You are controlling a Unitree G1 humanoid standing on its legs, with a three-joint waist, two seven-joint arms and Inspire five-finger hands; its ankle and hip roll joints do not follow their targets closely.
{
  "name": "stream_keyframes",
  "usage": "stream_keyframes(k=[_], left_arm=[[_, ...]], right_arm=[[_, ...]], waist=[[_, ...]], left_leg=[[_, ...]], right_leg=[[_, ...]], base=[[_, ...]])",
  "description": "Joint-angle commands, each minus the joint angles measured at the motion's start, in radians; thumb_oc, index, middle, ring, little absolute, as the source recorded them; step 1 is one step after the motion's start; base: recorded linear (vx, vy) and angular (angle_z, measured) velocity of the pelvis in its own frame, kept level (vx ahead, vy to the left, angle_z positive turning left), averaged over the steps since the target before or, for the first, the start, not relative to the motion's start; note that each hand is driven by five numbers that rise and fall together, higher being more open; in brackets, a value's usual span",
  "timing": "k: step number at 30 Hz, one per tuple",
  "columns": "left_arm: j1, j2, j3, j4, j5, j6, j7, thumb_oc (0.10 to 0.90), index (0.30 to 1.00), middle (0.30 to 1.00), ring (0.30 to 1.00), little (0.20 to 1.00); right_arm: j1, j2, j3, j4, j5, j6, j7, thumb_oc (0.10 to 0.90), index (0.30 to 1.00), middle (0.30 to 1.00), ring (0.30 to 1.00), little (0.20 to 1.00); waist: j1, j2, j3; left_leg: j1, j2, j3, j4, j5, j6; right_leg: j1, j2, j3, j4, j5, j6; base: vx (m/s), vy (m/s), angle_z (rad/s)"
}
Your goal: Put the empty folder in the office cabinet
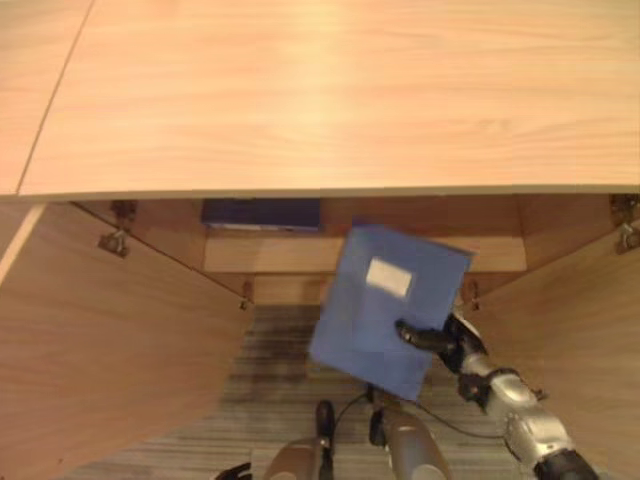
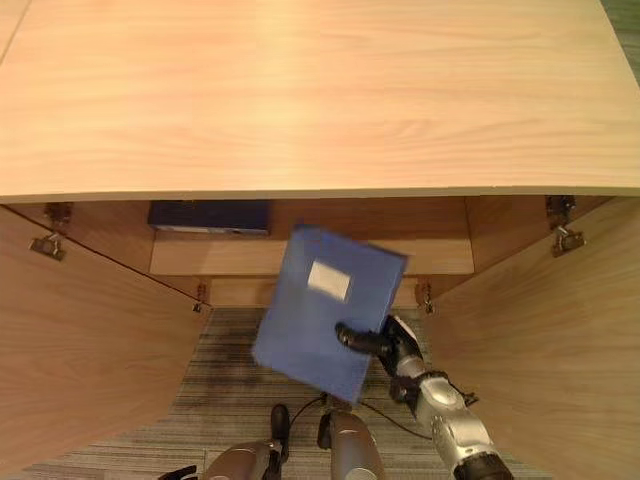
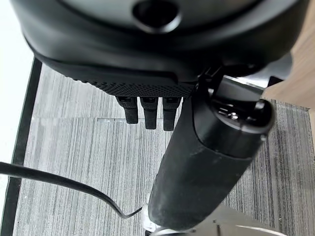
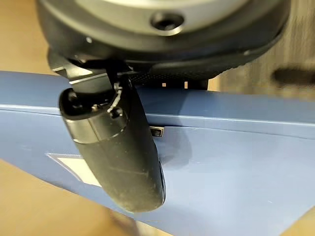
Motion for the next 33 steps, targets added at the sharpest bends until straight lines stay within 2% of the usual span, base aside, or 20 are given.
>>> stream_keyframes(k=[1,2,5,6,10,11,14,15,16,19,25,33], left_arm=[[0.043,0.029,-0.039,0.02,-0.054,0.0,0.024,0.8,0.9,0.9,0.9,0.9],[0.042,0.029,-0.054,0.018,-0.078,-0.002,0.033,0.8,0.9,0.9,0.9,0.9],[0.043,0.03,-0.068,0.015,-0.089,-0.003,0.035,0.8,0.9,0.9,0.9,0.9],[0.048,0.034,-0.089,0.013,-0.104,-0.004,0.035,0.8,0.9,0.9,0.9,0.9],[0.045,0.041,-0.119,0.009,-0.124,-0.008,0.035,0.8,0.9,0.9,0.9,0.9],[0.044,0.046,-0.138,-0.002,-0.147,-0.008,0.038,0.8,0.9,0.9,0.9,0.9],[0.041,0.053,-0.16,-0.024,-0.178,-0.017,0.039,0.8,0.9,0.9,0.9,0.9],[0.036,0.065,-0.194,-0.053,-0.214,-0.022,0.047,0.8,0.9,0.9,0.9,0.9],[0.034,0.064,-0.194,-0.053,-0.214,-0.021,0.047,0.8,0.9,0.9,0.9,0.9],[0.03,0.08,-0.262,-0.095,-0.248,-0.026,0.056,0.8,0.9,0.9,0.9,0.9],[0.026,0.082,-0.305,-0.125,-0.264,-0.021,0.059,0.8,0.9,0.9,0.9,0.9],[0.021,0.084,-0.334,-0.176,-0.277,-0.014,0.072,0.8,0.9,0.9,0.9,0.9]], right_arm=[[-0.152,0.068,-0.069,-0.098,0.193,-0.186,-0.005,0.4,0.3,0.3,0.3,0.3],[-0.243,0.083,-0.098,-0.054,0.264,-0.231,-0.038,0.4,0.3,0.3,0.3,0.3],[-0.309,0.086,-0.132,-0.019,0.316,-0.254,-0.054,0.4,0.3,0.3,0.3,0.3],[-0.383,0.071,-0.159,0.022,0.359,-0.281,-0.068,0.4,0.3,0.3,0.3,0.3],[-0.51,0.03,-0.193,0.13,0.403,-0.308,-0.109,0.4,0.3,0.3,0.3,0.3],[-0.592,0.016,-0.227,0.208,0.44,-0.325,-0.144,0.4,0.3,0.3,0.3,0.3],[-0.686,-0.003,-0.257,0.305,0.488,-0.339,-0.169,0.4,0.3,0.3,0.3,0.3],[-0.807,-0.043,-0.266,0.427,0.522,-0.338,-0.199,0.4,0.3,0.3,0.3,0.3],[-0.811,-0.046,-0.265,0.432,0.524,-0.337,-0.197,0.4,0.3,0.3,0.3,0.3],[-0.986,-0.125,-0.26,0.657,0.556,-0.313,-0.246,0.4,0.3,0.3,0.3,0.3],[-1.059,-0.147,-0.23,0.76,0.552,-0.287,-0.274,0.4,0.3,0.3,0.3,0.3],[-1.077,-0.1,-0.236,0.764,0.584,-0.315,-0.31,0.4,0.3,0.3,0.3,0.3]], waist=[[0.027,-0.005,-0.043],[0.036,0.002,-0.039],[0.042,0.009,-0.039],[0.049,0.016,-0.037],[0.061,0.025,-0.031],[0.069,0.033,-0.027],[0.081,0.042,-0.017],[0.094,0.054,-0.007],[0.094,0.055,-0.006],[0.117,0.076,0.01],[0.128,0.096,0.032],[0.135,0.134,0.055]], left_leg=[[0.024,0.032,-0.006,-0.033,-0.002,-0.006],[0.026,0.038,-0.012,-0.052,0.006,-0.009],[0.027,0.041,-0.015,-0.068,0.01,-0.013],[0.028,0.043,-0.019,-0.077,0.012,-0.015],[0.02,0.046,-0.028,-0.085,0.016,-0.019],[0.009,0.046,-0.033,-0.089,0.019,-0.02],[-0.007,0.045,-0.04,-0.091,0.023,-0.021],[-0.03,0.043,-0.049,-0.093,0.03,-0.024],[-0.031,0.043,-0.049,-0.093,0.03,-0.024],[-0.057,0.042,-0.065,-0.104,0.045,-0.03],[-0.065,0.041,-0.076,-0.113,0.056,-0.034],[-0.08,0.03,-0.08,-0.113,0.057,-0.034]], right_leg=[[-0.054,-0.021,0.031,0.096,-0.106,0.072],[-0.062,-0.018,0.03,0.097,-0.108,0.071],[-0.067,-0.015,0.028,0.099,-0.112,0.071],[-0.073,-0.013,0.026,0.105,-0.117,0.069],[-0.088,-0.011,0.025,0.112,-0.123,0.067],[-0.099,-0.009,0.023,0.114,-0.127,0.066],[-0.115,-0.009,0.02,0.121,-0.133,0.066],[-0.135,-0.01,0.016,0.126,-0.137,0.065],[-0.136,-0.01,0.016,0.127,-0.137,0.065],[-0.158,-0.01,0.004,0.132,-0.144,0.064],[-0.17,-0.01,-0.003,0.14,-0.149,0.062],[-0.188,-0.007,0.002,0.146,-0.15,0.059]], base=[[0.07,-0.047,0.13],[0.05,-0.038,0.12],[0.05,-0.021,0.03],[0.03,-0.008,0.01],[0.04,-0.011,0.11],[0.01,-0.018,0.1],[0.01,-0.015,0.1],[0.01,-0.011,0.11],[0.0,-0.016,0.15],[0.0,-0.026,0.15],[0.0,-0.016,0.07],[0.0,0.007,0.02]])
